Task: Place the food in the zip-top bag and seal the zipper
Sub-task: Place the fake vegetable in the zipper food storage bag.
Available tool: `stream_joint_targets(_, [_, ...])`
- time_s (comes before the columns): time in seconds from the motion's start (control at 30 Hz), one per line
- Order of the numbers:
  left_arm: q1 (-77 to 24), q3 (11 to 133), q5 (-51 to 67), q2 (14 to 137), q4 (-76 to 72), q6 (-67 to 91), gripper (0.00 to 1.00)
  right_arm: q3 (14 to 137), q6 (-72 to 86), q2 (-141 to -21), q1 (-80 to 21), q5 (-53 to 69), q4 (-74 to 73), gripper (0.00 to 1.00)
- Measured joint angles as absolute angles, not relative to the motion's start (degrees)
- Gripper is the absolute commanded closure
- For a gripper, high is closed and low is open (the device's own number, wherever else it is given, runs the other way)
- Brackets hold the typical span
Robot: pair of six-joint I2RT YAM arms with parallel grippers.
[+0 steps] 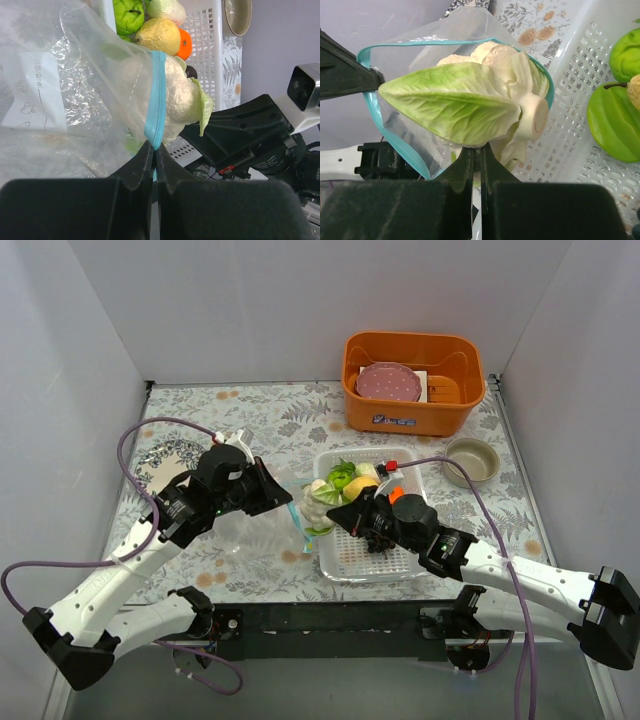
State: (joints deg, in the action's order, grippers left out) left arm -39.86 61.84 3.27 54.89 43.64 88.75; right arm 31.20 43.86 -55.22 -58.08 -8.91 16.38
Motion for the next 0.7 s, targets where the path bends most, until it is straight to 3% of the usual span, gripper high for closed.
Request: stream_joint_targets(0.7, [-39.9,62.2,3.8,60.0,43.3,88.3,1.0,37.3,37.5,-61.1,-57.8,0.9,13.8,0.99])
